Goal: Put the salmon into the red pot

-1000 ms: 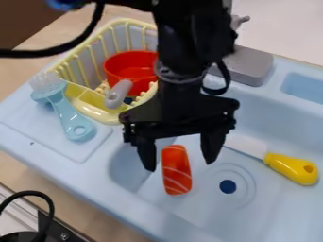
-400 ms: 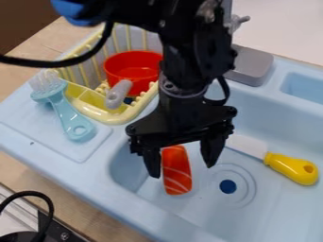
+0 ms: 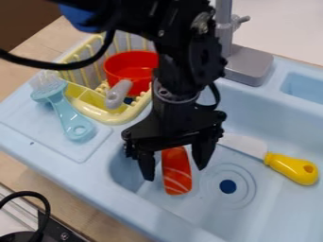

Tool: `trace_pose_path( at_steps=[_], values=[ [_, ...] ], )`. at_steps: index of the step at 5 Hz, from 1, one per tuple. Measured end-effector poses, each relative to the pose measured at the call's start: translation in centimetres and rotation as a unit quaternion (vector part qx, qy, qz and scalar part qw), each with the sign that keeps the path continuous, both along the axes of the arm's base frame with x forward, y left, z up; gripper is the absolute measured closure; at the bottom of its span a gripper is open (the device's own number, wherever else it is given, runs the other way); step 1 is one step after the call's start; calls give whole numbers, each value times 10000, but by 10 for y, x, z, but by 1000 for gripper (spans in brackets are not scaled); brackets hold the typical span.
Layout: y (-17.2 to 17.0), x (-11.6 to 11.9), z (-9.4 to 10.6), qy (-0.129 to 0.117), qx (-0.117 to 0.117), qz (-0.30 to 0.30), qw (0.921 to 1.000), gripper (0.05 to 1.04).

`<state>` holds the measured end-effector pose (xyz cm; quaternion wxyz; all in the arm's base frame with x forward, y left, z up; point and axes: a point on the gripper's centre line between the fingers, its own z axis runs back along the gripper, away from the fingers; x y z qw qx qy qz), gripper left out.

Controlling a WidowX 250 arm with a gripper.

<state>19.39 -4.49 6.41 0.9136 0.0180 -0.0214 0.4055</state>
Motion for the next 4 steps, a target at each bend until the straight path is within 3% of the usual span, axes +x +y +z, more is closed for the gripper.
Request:
trace_pose_path(
  at_steps=[2, 4],
  values=[
    [1, 1, -1, 12, -30, 13, 10000, 545],
    [0, -5, 5, 139, -153, -262, 9994, 546]
  ],
)
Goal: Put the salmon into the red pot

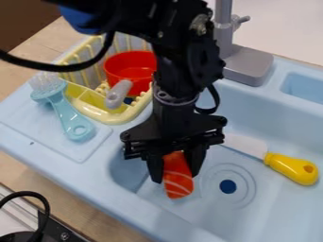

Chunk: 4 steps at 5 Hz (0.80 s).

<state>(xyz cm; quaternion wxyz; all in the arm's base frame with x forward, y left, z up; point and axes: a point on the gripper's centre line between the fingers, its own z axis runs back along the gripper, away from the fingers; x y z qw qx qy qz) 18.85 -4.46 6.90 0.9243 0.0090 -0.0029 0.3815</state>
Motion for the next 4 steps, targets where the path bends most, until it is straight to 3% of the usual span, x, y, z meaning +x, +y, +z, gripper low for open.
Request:
trace_pose_path(
  at_steps=[3, 4],
  values=[
    [2, 2, 62, -889, -167, -329, 9954, 546],
    [10, 8, 78, -1056, -223, -151, 9940, 546]
  ],
)
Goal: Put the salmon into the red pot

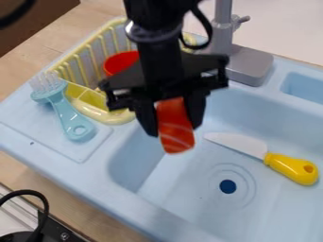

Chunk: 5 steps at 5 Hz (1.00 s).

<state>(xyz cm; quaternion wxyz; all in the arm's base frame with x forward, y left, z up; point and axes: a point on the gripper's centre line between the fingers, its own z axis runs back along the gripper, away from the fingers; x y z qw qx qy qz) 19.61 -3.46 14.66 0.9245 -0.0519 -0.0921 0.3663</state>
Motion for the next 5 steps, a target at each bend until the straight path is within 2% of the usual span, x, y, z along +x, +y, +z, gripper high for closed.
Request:
trace_pose_path(
  at_steps=[1, 2, 3, 4, 5],
  values=[
    [17, 13, 16, -127, 38, 285, 9995, 546],
    [41, 36, 19, -63, 57, 643, 9979, 546],
    [66, 53, 16, -16, 248, 988, 9948, 546],
    [88, 64, 11, -85, 292, 1199, 9923, 546],
    [111, 72, 3, -32, 232, 1389, 9900, 546]
  ],
)
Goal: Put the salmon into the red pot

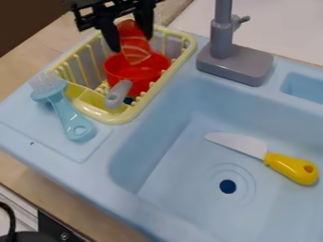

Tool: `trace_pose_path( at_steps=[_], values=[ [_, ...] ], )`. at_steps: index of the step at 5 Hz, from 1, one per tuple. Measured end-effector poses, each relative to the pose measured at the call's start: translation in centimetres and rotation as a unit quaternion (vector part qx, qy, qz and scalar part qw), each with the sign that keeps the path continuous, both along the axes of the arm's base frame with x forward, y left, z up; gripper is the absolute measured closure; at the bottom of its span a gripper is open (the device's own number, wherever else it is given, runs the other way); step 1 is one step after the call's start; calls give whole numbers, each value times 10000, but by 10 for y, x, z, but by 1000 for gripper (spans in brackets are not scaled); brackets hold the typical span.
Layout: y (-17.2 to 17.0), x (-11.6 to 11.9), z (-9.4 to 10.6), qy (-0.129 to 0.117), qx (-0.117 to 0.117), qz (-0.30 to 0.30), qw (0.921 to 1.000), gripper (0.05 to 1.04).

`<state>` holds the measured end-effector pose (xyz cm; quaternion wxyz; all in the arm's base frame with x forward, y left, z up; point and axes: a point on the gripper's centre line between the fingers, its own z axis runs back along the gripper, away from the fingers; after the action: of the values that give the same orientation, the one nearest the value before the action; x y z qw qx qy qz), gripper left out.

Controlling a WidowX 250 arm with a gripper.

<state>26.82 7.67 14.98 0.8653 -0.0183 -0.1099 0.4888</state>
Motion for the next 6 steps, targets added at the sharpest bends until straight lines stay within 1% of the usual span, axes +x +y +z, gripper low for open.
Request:
trace_pose_path(
  at_steps=[1, 2, 3, 4, 5, 6],
  values=[
    [13, 8, -14, 114, 26, 50, 9999, 546],
    [16, 12, -27, 217, -6, 68, 9997, 546],
    [15, 15, -33, 235, -18, 93, 9997, 546],
    [10, 18, -37, 235, -182, 3, 9996, 470],
    [5, 18, -42, 343, -250, -114, 9990, 184],
    [0, 20, -42, 323, -264, -237, 9989, 75]
  ],
)
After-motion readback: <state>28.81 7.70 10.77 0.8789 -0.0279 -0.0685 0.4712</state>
